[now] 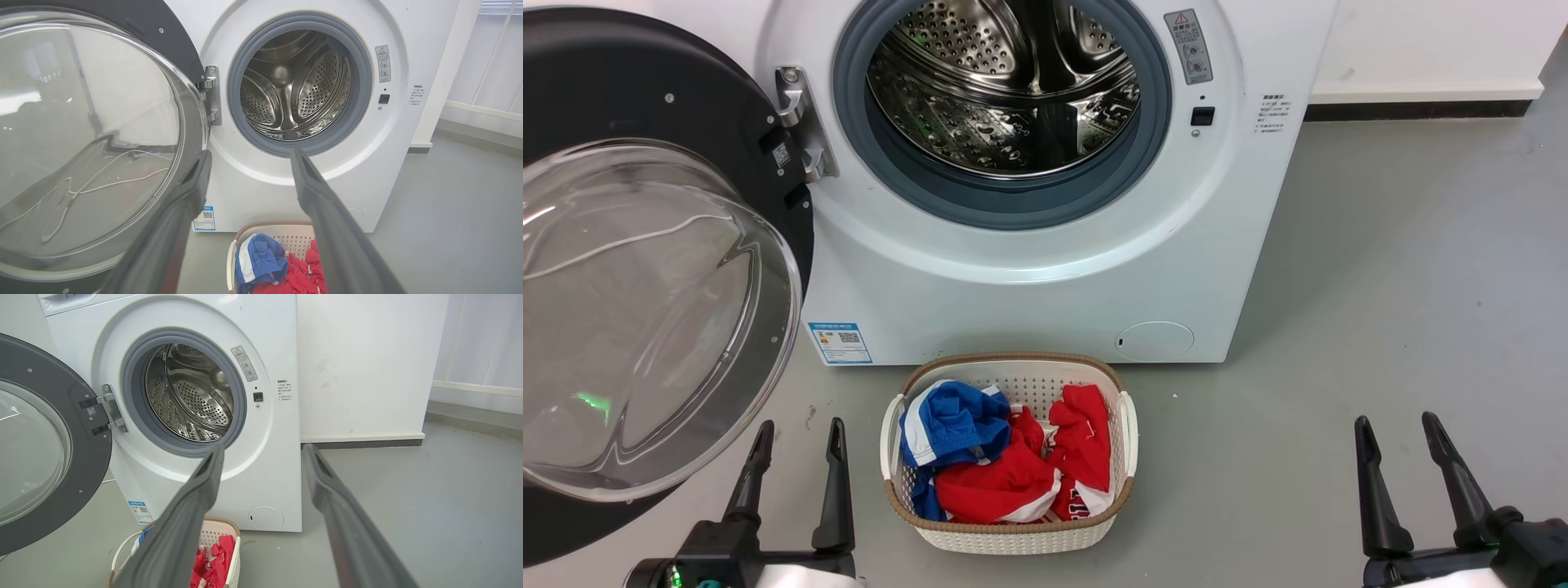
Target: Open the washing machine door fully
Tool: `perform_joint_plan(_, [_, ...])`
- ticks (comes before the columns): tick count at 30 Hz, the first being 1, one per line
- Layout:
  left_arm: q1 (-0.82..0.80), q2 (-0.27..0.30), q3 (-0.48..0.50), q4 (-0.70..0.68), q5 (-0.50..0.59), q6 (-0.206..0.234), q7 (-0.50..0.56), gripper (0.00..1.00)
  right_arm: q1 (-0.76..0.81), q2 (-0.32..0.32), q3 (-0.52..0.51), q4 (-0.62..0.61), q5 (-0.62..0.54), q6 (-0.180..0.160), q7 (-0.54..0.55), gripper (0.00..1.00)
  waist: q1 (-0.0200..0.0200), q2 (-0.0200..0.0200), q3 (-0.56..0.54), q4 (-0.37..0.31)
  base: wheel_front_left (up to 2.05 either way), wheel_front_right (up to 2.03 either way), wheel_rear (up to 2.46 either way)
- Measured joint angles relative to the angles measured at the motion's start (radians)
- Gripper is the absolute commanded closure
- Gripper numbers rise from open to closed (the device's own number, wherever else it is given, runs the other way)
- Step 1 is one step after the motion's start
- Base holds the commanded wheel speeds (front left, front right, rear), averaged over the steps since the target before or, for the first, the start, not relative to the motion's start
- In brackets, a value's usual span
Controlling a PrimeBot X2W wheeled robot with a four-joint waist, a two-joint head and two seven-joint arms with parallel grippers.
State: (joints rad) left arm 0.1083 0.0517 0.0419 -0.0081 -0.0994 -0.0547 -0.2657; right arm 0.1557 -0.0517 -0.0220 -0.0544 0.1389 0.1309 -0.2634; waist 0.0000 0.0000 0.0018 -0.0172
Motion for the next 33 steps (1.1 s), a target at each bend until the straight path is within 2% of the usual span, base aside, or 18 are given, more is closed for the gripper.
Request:
perform_joint_plan(8, [0.0, 0.0, -0.019, 0.026, 0.025, 0.024, 0.0, 0.0, 0.011, 0.0, -0.008, -0.002, 0.005, 0.0, 0.0, 0.0, 0.0, 0.0, 0.001, -0.006, 0.0, 0.0, 0.0])
perform_joint_plan(26, [0.0, 0.0, -0.034, 0.057, 0.032, 0.038, 0.0, 0.0, 0.011, 0.0, -0.012, 0.008, 0.006, 0.0, 0.0, 0.0, 0.0, 0.0, -0.008, -0.004, 0.0, 0.0, 0.0])
perform_joint_plan(27, [0.0, 0.0, -0.035, 0.064, 0.032, 0.037, 0.0, 1.0, 0.011, 0.0, -0.012, 0.014, 0.006, 0.0, 0.0, 1.0, 0.0, 0.0, -0.009, -0.004, 0.0, 0.0, 0.0])
perform_joint_plan(33, [0.019, -0.002, -0.036, 0.123, 0.021, 0.037, 0.005, 1.0, 0.014, 0.0, -0.006, 0.069, 0.015, 0.0, 0.005, 1.0, 0.0, 0.0, -0.009, -0.004, 0.0, 0.0, 0.0])
